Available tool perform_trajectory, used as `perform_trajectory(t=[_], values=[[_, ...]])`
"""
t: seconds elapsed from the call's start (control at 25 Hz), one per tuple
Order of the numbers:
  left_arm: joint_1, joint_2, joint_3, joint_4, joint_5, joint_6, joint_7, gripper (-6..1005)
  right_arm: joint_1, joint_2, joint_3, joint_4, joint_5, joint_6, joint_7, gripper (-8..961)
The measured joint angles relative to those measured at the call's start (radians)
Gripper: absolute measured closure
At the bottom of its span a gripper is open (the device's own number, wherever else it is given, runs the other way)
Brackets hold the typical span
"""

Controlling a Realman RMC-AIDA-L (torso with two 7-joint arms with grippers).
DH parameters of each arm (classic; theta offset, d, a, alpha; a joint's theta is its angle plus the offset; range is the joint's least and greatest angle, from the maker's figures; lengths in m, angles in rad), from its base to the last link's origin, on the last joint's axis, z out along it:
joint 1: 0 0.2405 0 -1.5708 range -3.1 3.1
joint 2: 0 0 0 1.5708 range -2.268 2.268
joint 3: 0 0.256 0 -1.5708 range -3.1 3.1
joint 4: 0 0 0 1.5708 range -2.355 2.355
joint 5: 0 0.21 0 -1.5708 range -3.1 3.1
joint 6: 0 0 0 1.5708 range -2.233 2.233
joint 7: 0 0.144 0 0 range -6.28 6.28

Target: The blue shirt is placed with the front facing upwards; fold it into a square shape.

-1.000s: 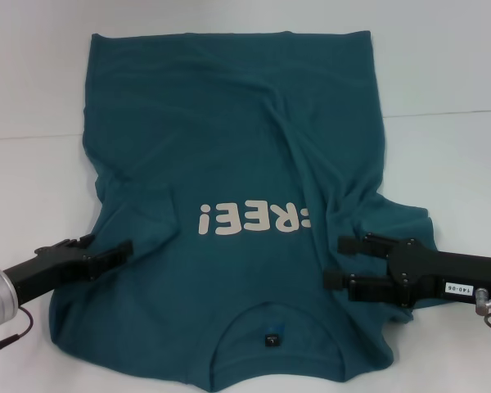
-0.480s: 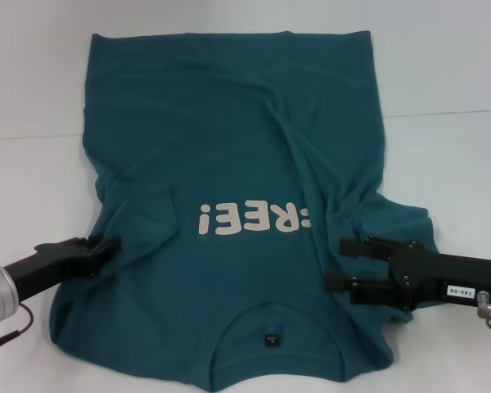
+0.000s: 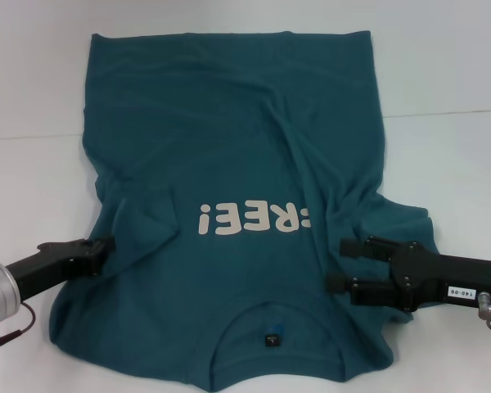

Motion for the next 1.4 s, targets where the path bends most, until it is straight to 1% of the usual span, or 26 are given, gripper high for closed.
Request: perform_trajectory(t=[0.16,0.36,0.68,0.8,0.92,1.16,1.36,1.4], values=[[0.000,0.000,0.000,0.010,0.000,0.063,-0.013,1002,0.000,0.000,0.001,0.000,0.001,0.000,-0.001,135],[0.002,0.002,0.000,0.040,-0.008,0.172,-0.044,999,0.000,0.000,-0.001,0.000,0.001,0.001,-0.002,136],[0.000,0.000,0.006,0.020,-0.011,0.189,-0.057,999,0.000,0.000,-0.002,0.000,0.001,0.005,-0.004,139],[-0.002,0.000,0.009,-0.003,-0.014,0.190,-0.058,999,0.000,0.000,-0.002,0.000,-0.001,0.005,-0.008,140],[-0.004,0.000,0.010,-0.027,-0.012,0.220,-0.059,999,0.000,0.000,-0.001,0.000,-0.002,0.005,-0.011,141],[0.001,0.001,0.021,-0.033,0.002,0.318,-0.062,967,0.000,0.000,-0.001,-0.001,-0.003,0.004,-0.011,143],[0.007,0.003,0.012,-0.022,-0.011,0.335,-0.062,799,0.000,-0.002,0.000,-0.005,-0.003,0.001,-0.006,145],[0.008,0.003,0.012,-0.019,-0.013,0.336,-0.062,748,0.000,-0.002,0.001,-0.006,-0.003,0.000,-0.004,146]])
